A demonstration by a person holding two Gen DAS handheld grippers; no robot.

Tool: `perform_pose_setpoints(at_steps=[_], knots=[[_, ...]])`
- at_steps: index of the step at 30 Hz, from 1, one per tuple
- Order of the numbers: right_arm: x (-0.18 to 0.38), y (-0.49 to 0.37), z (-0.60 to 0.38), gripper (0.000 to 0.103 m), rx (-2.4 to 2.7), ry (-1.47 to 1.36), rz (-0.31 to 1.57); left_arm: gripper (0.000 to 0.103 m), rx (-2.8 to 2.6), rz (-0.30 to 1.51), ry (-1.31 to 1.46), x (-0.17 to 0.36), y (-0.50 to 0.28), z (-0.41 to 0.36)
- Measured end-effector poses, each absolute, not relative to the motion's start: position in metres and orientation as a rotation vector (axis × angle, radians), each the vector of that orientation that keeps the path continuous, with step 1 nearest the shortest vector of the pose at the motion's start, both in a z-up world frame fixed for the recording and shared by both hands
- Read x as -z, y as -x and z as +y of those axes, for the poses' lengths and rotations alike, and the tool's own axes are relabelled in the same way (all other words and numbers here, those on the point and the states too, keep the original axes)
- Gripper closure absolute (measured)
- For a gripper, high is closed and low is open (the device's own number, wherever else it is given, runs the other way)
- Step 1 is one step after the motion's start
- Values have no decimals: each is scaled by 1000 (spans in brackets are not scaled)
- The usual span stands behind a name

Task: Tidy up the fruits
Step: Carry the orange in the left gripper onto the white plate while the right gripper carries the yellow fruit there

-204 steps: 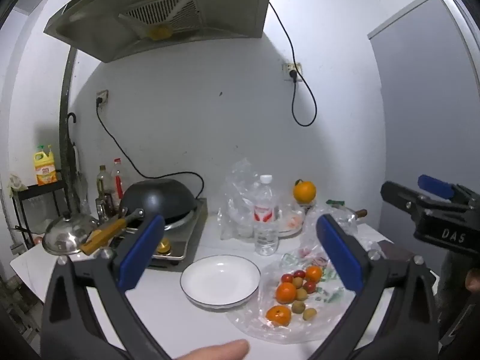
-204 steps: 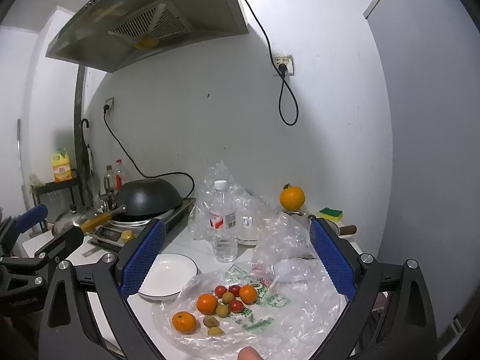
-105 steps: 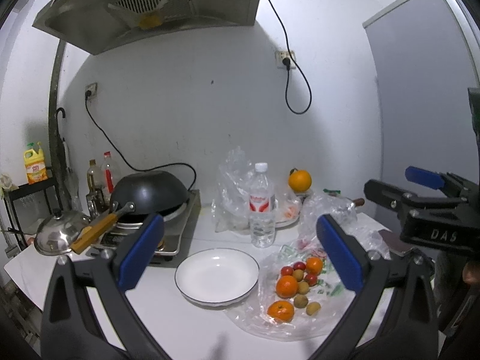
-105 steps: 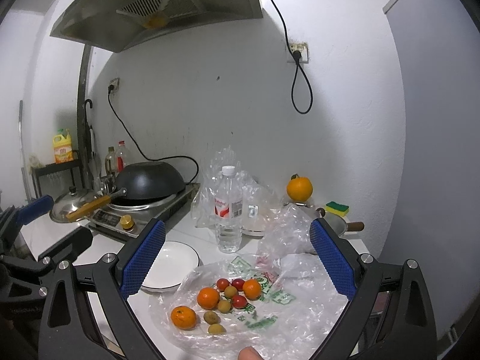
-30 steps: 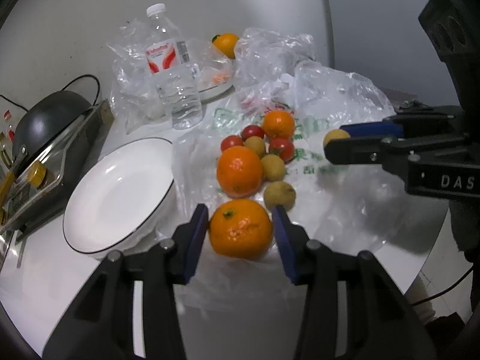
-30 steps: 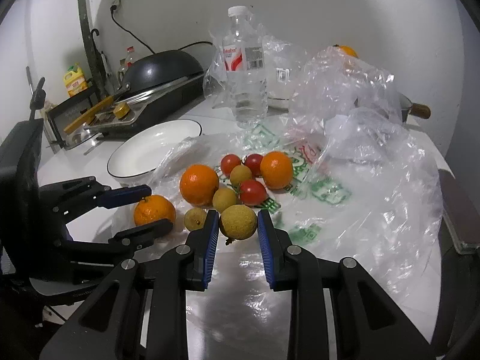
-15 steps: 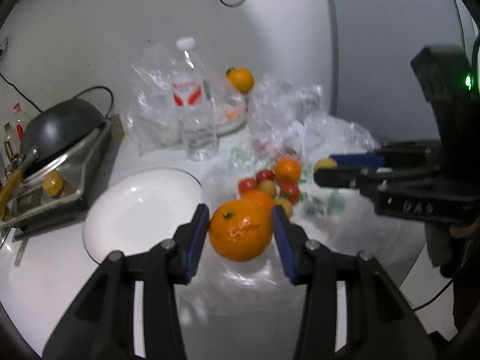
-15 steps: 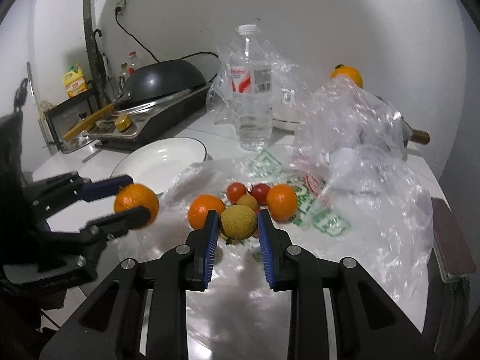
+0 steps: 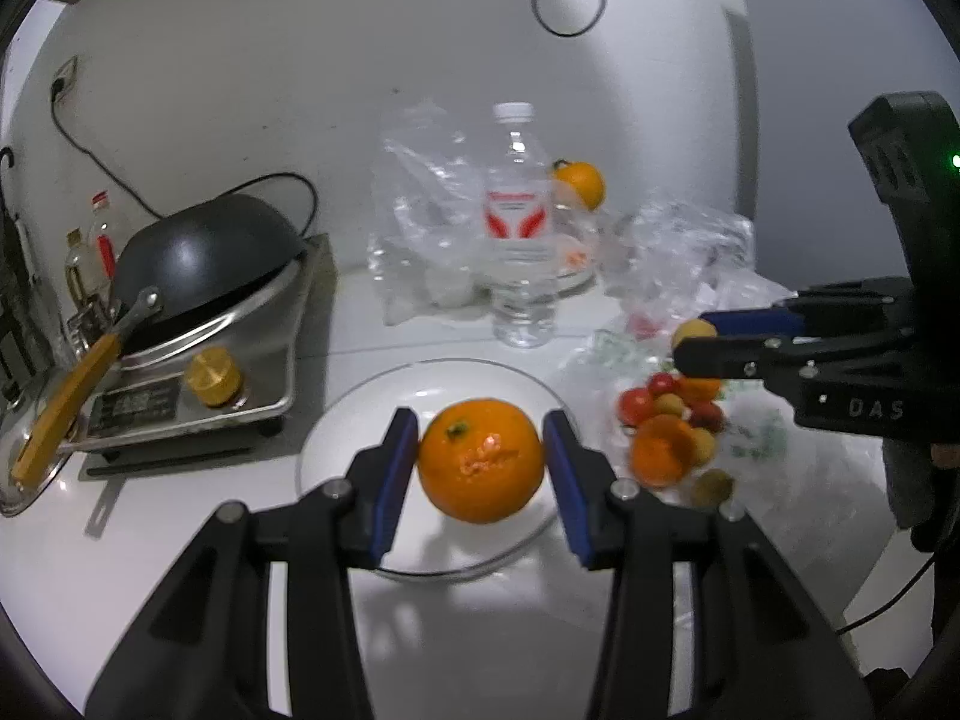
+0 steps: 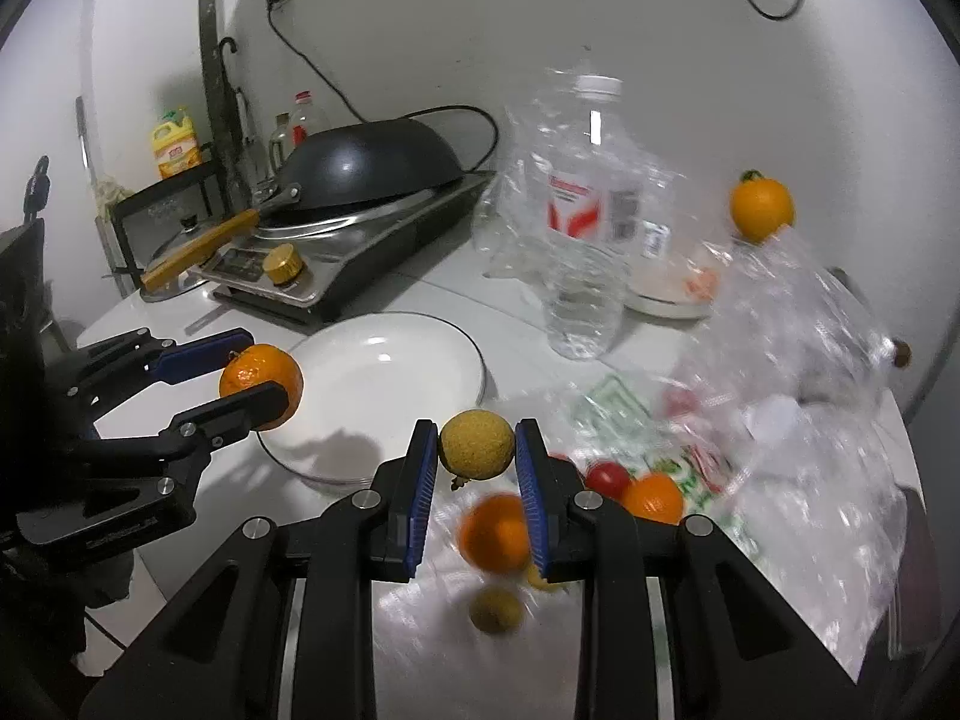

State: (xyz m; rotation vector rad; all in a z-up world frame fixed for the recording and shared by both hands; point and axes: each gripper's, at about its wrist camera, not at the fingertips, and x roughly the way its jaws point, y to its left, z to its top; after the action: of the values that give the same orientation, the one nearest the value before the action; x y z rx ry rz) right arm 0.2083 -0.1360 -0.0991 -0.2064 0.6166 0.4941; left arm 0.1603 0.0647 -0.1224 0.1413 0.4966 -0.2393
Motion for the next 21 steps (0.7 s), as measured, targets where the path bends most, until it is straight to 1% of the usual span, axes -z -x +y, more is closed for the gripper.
perform_pose_setpoints(at_steps=[11,21], knots=[[98,-245,-89,75,-544,244,660,59,196,525,-125,130,-193,98],[107,-287,-44,75,-585,261,705,59,176,579,-109,151,-231,119]])
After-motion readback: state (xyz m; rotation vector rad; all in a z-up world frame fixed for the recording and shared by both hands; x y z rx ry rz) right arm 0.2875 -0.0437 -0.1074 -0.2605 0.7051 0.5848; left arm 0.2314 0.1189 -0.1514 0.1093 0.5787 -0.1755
